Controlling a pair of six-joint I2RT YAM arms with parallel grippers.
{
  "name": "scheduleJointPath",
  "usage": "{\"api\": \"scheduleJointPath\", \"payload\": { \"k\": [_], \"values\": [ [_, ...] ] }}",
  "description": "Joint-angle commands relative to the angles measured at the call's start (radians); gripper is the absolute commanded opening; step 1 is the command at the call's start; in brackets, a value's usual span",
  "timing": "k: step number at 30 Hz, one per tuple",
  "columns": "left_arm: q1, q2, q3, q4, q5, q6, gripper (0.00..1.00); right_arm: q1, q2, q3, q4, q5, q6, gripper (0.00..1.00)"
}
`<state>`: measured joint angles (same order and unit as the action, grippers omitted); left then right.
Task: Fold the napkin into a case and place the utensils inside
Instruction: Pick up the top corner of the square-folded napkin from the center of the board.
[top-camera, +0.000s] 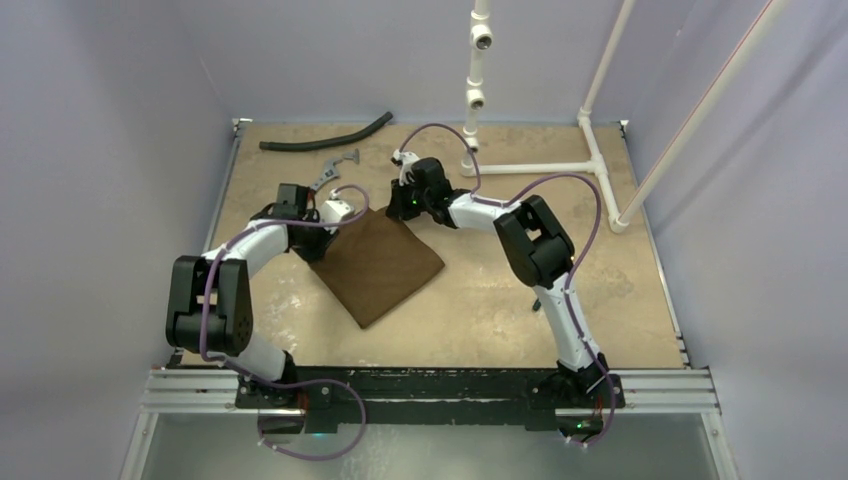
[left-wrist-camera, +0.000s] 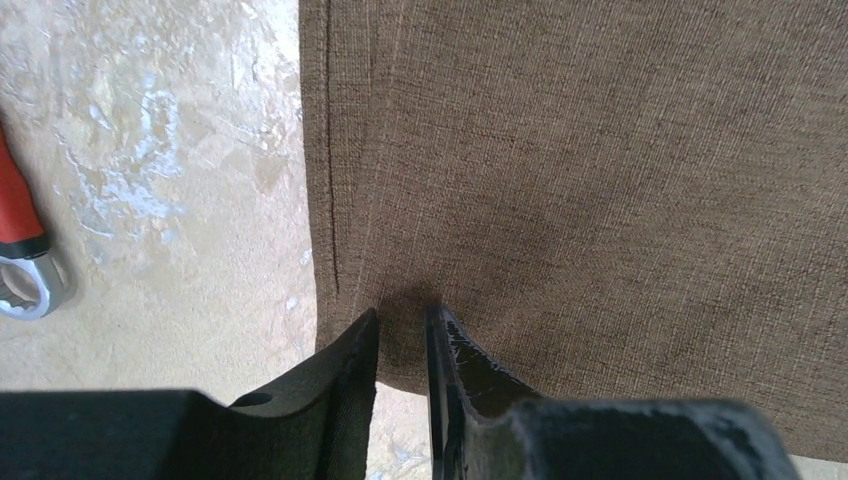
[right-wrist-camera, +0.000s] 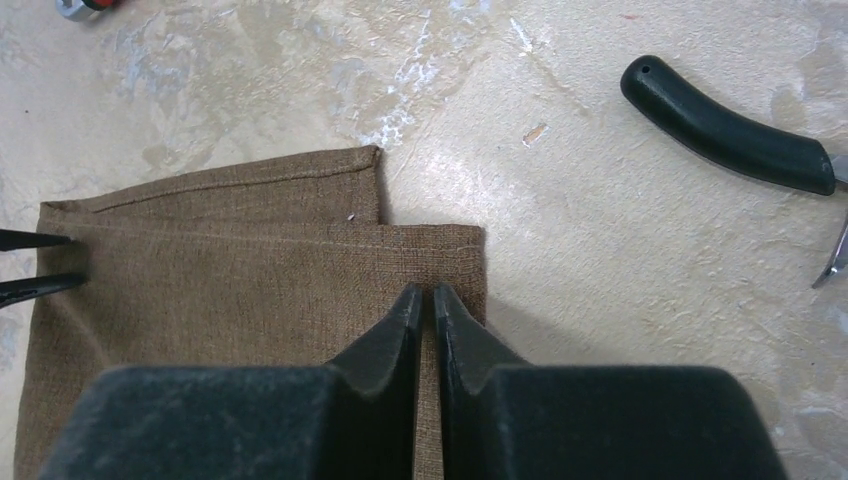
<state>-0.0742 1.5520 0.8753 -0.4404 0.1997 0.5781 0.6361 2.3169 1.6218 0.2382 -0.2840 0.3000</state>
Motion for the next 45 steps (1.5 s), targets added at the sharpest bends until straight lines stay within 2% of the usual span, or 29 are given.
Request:
{"api": "scheduleJointPath", "payload": {
  "k": [1, 4, 6, 7, 9, 11, 20, 29, 31, 35, 38, 45],
  "values": [
    [0.004, -0.014, -0.027, 0.039, -0.007, 0.035, 0.21, -0.001, -0.049, 0.009, 0.01, -0.028, 0.003, 0.06],
    [0.004, -0.007, -0.038, 0.047, -0.02, 0.047, 0.19, -0.001, -0.08, -0.003, 0.016, -0.035, 0.001, 0.01],
    [0.004, -0.006, -0.049, 0.055, -0.027, 0.055, 0.18, -0.001, -0.1, -0.018, 0.025, -0.026, -0.002, 0.03],
    [0.005, -0.006, -0.052, 0.058, -0.028, 0.055, 0.18, -0.001, -0.104, -0.021, 0.025, -0.016, -0.006, 0.09],
    [0.004, -0.004, -0.056, 0.061, -0.03, 0.057, 0.17, -0.005, -0.094, -0.012, 0.017, 0.0, -0.008, 0.33],
    [0.004, -0.003, -0.059, 0.062, -0.03, 0.059, 0.16, -0.011, -0.069, 0.008, 0.007, -0.007, -0.003, 0.45],
    [0.004, -0.011, -0.063, 0.06, -0.034, 0.069, 0.15, -0.012, 0.008, 0.07, -0.015, -0.041, 0.014, 0.48],
    [0.005, -0.013, -0.049, 0.05, -0.03, 0.066, 0.15, -0.01, 0.023, 0.058, -0.024, -0.031, 0.004, 0.46],
    [0.004, -0.014, -0.049, 0.047, -0.026, 0.065, 0.15, -0.01, 0.018, 0.058, -0.022, -0.027, 0.0, 0.39],
    [0.003, -0.015, -0.045, 0.042, -0.024, 0.064, 0.15, -0.01, -0.012, 0.056, -0.015, -0.012, -0.004, 0.15],
    [0.004, -0.015, -0.044, 0.039, -0.023, 0.063, 0.15, -0.009, -0.05, 0.043, -0.001, 0.008, -0.014, 0.0],
    [0.005, -0.019, -0.05, 0.038, -0.023, 0.065, 0.15, -0.003, -0.131, -0.004, 0.045, 0.038, -0.025, 0.0]
  ]
}}
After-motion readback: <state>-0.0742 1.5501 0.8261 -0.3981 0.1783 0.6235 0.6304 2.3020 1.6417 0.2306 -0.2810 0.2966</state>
